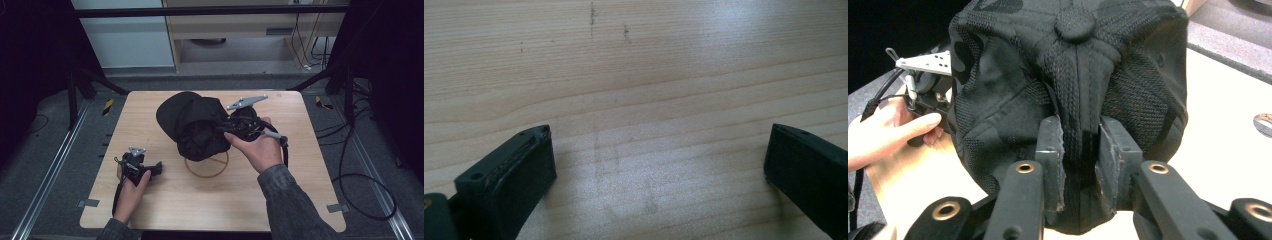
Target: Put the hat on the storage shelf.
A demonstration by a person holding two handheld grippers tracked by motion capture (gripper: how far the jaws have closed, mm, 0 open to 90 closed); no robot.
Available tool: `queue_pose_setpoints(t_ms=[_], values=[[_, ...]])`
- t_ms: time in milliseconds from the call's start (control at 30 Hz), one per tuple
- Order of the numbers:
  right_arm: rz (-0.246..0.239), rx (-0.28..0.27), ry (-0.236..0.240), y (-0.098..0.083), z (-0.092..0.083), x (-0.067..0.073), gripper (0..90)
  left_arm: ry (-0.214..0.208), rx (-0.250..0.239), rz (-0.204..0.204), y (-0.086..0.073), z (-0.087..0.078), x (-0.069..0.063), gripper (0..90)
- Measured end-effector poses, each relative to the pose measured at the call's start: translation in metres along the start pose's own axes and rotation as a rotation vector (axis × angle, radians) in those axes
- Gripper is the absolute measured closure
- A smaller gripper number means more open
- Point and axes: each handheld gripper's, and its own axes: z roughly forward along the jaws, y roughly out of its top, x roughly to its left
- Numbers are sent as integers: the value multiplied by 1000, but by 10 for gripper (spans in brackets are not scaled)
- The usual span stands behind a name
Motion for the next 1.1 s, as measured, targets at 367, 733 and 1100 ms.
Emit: queue_pose_setpoints(t_ms=[367,733,1100], values=[[1,3,0,1,0,0,700,0,0,0,0,0,0,0],[7,-3,0,1,-1,0,656,0,0,0,0,0,0,0],[7,-9,0,2,-2,0,627,0,0,0,0,0,0,0]])
